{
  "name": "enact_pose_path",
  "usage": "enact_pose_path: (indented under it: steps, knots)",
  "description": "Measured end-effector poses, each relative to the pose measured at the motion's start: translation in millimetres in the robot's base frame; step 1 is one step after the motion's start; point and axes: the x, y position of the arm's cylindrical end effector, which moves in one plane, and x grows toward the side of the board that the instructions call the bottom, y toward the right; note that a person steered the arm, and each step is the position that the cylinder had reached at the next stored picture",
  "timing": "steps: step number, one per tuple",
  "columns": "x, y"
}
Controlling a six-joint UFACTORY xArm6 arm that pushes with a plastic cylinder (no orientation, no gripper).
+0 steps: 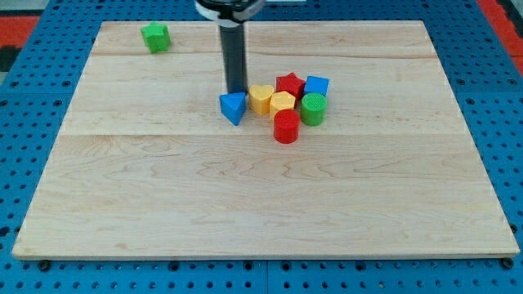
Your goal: Push the blue triangle into the yellow heart
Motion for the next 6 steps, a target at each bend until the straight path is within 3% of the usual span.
enact_pose_path:
  steps: [1,2,5,6]
  knots:
    - [4.3,-16.6]
    - [4.4,-99.2]
    - [34.3,-83.6]
    - [45.8,-47.5]
